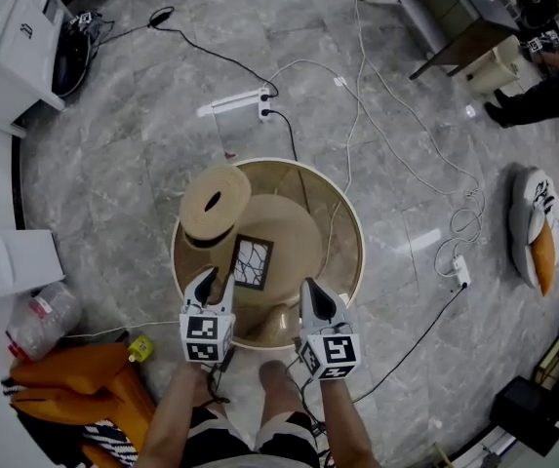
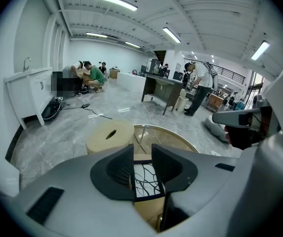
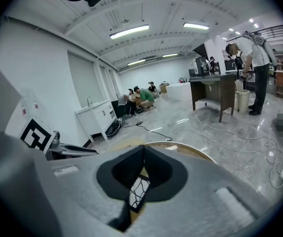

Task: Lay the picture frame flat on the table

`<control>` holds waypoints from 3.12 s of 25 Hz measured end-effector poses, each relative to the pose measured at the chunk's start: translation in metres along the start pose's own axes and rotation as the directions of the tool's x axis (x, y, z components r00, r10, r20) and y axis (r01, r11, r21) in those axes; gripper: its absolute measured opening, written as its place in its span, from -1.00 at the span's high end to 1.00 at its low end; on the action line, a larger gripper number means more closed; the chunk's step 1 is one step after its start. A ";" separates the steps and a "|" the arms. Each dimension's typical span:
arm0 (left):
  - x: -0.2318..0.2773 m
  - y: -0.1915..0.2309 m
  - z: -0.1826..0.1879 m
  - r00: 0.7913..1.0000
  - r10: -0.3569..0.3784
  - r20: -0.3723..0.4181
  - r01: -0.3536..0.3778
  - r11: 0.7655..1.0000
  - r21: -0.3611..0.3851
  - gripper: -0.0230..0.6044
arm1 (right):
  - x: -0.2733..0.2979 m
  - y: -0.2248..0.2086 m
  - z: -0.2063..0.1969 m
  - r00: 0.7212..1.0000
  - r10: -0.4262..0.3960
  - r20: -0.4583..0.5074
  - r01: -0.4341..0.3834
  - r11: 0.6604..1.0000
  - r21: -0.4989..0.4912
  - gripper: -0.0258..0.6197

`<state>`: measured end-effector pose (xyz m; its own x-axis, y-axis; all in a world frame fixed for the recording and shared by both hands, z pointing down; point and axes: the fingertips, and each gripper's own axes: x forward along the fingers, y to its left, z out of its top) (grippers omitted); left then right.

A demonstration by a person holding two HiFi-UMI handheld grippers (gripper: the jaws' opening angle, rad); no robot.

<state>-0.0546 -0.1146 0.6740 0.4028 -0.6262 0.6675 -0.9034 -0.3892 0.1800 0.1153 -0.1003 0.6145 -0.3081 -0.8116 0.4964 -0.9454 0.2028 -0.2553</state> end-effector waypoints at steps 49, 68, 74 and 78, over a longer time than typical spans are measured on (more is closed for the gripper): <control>-0.406 -0.051 0.181 0.874 -0.228 0.430 0.048 0.919 0.391 0.85 | -0.316 0.226 0.180 0.891 -0.153 0.428 0.236 0.960 -0.150 0.92; -0.423 -0.050 0.175 0.859 -0.256 0.443 0.071 0.917 0.392 0.85 | -0.335 0.239 0.172 0.879 -0.194 0.436 0.277 0.951 -0.135 0.92; -0.420 -0.051 0.173 0.864 -0.255 0.434 0.074 0.917 0.392 0.85 | -0.329 0.238 0.169 0.883 -0.190 0.430 0.273 0.952 -0.140 0.92; -0.416 -0.050 0.172 0.863 -0.248 0.440 0.068 0.921 0.385 0.85 | -0.327 0.237 0.170 0.883 -0.185 0.431 0.268 0.953 -0.142 0.92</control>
<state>-0.1518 0.0494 0.2629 0.6364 -0.7414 0.2131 -0.7476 -0.6608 -0.0666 0.0098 0.1204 0.2506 -0.0515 -0.9905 0.1276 -0.9986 0.0528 0.0074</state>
